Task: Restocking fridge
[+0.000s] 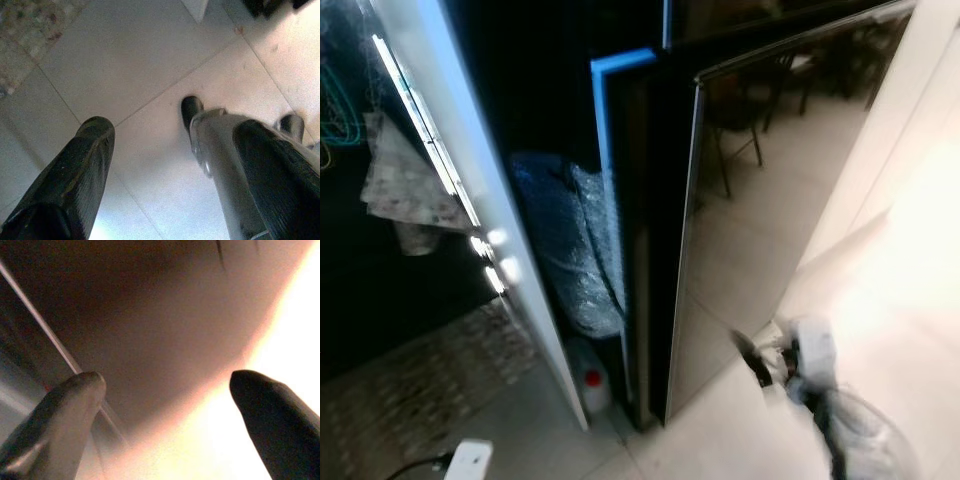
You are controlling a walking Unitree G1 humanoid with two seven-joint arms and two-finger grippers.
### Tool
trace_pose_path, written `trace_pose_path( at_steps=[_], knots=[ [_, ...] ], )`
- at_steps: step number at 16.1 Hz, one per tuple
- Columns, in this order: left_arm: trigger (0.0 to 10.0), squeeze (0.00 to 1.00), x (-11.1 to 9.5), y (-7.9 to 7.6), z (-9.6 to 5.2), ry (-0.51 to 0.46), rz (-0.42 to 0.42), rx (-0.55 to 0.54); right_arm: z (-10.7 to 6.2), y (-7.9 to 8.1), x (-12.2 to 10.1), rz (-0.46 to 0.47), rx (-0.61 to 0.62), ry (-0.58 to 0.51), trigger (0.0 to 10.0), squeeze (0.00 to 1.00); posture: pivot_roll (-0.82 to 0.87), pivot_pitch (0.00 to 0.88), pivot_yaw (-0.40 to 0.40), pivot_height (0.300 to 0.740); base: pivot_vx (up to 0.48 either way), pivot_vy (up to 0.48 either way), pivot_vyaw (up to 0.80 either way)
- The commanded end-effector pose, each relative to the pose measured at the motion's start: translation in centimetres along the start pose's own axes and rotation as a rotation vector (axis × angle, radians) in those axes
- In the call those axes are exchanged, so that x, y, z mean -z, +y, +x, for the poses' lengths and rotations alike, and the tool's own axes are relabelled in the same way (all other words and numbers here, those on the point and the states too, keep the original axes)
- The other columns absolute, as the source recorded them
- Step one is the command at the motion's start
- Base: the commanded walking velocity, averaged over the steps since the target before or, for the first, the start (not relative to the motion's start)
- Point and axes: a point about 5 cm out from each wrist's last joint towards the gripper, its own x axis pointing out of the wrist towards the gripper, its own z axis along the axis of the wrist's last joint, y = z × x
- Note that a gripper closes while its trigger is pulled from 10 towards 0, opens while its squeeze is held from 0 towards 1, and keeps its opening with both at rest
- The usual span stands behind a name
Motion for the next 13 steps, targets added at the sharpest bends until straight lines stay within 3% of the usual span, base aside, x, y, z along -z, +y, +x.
trace_pose_path(
  at_steps=[1, 2, 5, 8, 13],
  knots=[
    [10.0, 0.00, 0.4, 0.5, -0.1, 0.015, 0.000, -0.018, -1.0, 1.9, 6.4, 0.078, 0.081, 0.234, 10.0, 0.00, -0.05, 0.000, 0.044, 0.740, 0.000, 0.000, 0.00],
    [10.0, 0.00, 0.4, 0.6, -0.1, 0.014, 0.000, -0.021, -1.4, 3.3, 8.7, 0.161, 0.112, 0.319, 10.0, 0.00, -0.05, 0.000, 0.050, 0.740, 0.000, 0.000, 0.00],
    [10.0, 0.00, 0.5, 0.7, -0.1, 0.012, -0.003, -0.028, -1.9, 5.1, 10.6, 0.222, 0.131, 0.395, 10.0, 0.00, -0.03, 0.000, 0.041, 0.740, 0.000, 0.000, 0.00],
    [10.0, 0.00, 0.5, 0.7, -0.1, 0.013, 0.002, -0.023, -1.8, 6.3, 11.3, 0.211, 0.150, 0.433, 10.0, 0.00, -0.04, 0.000, 0.052, 0.740, 0.000, 0.000, 0.00],
    [10.0, 0.00, 0.5, 0.8, -0.1, 0.018, 0.006, -0.023, -1.3, 6.0, 10.5, 0.147, 0.125, 0.399, 10.0, 0.00, -0.04, 0.000, 0.049, 0.740, 0.000, 0.000, 0.10]
  ],
)
